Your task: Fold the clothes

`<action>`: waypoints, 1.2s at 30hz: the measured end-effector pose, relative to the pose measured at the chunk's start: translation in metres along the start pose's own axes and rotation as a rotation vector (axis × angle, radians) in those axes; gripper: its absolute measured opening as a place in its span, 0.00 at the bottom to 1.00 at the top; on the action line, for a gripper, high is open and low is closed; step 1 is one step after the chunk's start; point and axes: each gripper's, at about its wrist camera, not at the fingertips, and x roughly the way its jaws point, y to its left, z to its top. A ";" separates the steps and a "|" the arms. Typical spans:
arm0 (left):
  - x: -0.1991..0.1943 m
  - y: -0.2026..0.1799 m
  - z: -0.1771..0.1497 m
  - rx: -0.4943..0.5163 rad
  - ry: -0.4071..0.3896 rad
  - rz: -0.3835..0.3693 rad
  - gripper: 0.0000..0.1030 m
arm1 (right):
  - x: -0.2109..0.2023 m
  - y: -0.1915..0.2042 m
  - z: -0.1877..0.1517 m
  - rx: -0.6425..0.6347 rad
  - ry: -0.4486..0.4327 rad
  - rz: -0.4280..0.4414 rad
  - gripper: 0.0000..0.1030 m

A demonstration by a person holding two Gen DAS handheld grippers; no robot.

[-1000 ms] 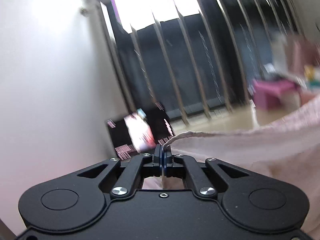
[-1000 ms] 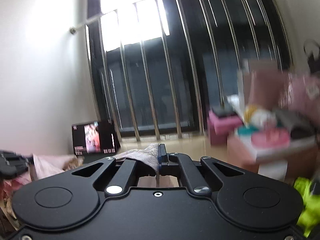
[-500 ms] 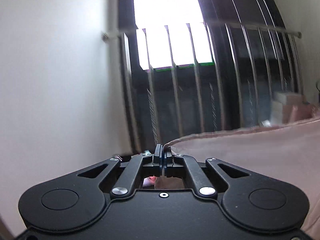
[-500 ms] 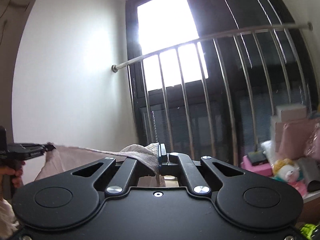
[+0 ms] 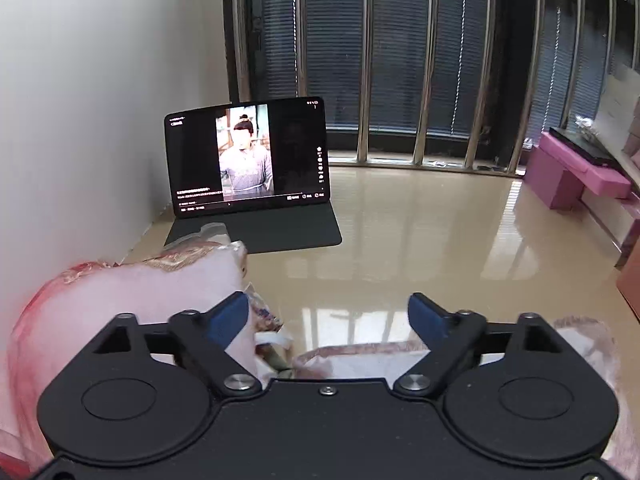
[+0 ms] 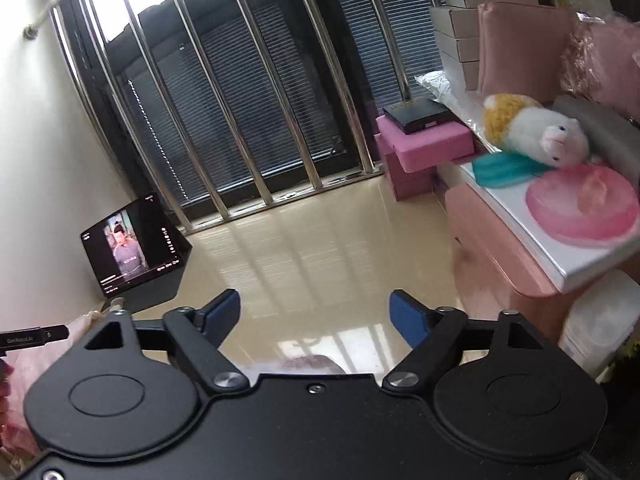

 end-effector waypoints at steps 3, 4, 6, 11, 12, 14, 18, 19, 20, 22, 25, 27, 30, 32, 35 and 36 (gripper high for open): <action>-0.012 0.005 -0.023 0.093 0.009 -0.065 0.85 | -0.021 -0.001 -0.019 -0.102 0.004 0.001 0.86; -0.016 0.004 -0.032 0.130 0.013 -0.093 0.85 | -0.028 0.002 -0.028 -0.140 0.020 0.015 0.86; -0.028 -0.005 -0.054 0.216 0.024 -0.155 0.85 | -0.040 0.012 -0.049 -0.223 0.084 0.072 0.86; -0.064 -0.025 -0.114 0.369 0.032 -0.284 0.85 | -0.059 0.052 -0.119 -0.473 0.247 0.182 0.79; -0.071 -0.027 -0.126 0.388 0.032 -0.305 0.85 | -0.059 0.060 -0.132 -0.515 0.270 0.190 0.71; -0.083 -0.033 -0.145 0.426 0.032 -0.331 0.85 | -0.061 0.075 -0.154 -0.587 0.316 0.197 0.58; -0.094 -0.043 -0.176 0.506 0.044 -0.294 0.85 | -0.050 0.093 -0.181 -0.695 0.349 0.164 0.55; -0.094 -0.045 -0.183 0.521 0.050 -0.283 0.85 | -0.045 0.097 -0.185 -0.727 0.352 0.145 0.55; -0.094 -0.048 -0.189 0.536 0.057 -0.272 0.85 | -0.040 0.101 -0.188 -0.758 0.347 0.122 0.55; -0.094 -0.052 -0.201 0.567 0.069 -0.249 0.85 | -0.032 0.103 -0.190 -0.779 0.339 0.096 0.49; -0.086 -0.059 -0.217 0.620 0.080 -0.170 0.84 | -0.025 0.100 -0.181 -0.700 0.335 0.090 0.06; -0.081 -0.063 -0.224 0.636 0.082 -0.123 0.82 | -0.032 0.093 -0.171 -0.617 0.277 0.094 0.05; -0.079 -0.065 -0.226 0.615 0.061 -0.115 0.74 | -0.056 0.078 -0.153 -0.461 0.162 0.122 0.04; -0.077 -0.066 -0.224 0.608 0.066 -0.124 0.74 | -0.070 0.068 -0.146 -0.391 0.122 0.120 0.04; -0.080 -0.062 -0.222 0.610 0.074 -0.148 0.74 | -0.071 0.056 -0.151 -0.390 0.208 0.067 0.09; -0.082 -0.058 -0.221 0.607 0.073 -0.164 0.75 | -0.069 0.052 -0.155 -0.398 0.260 0.063 0.14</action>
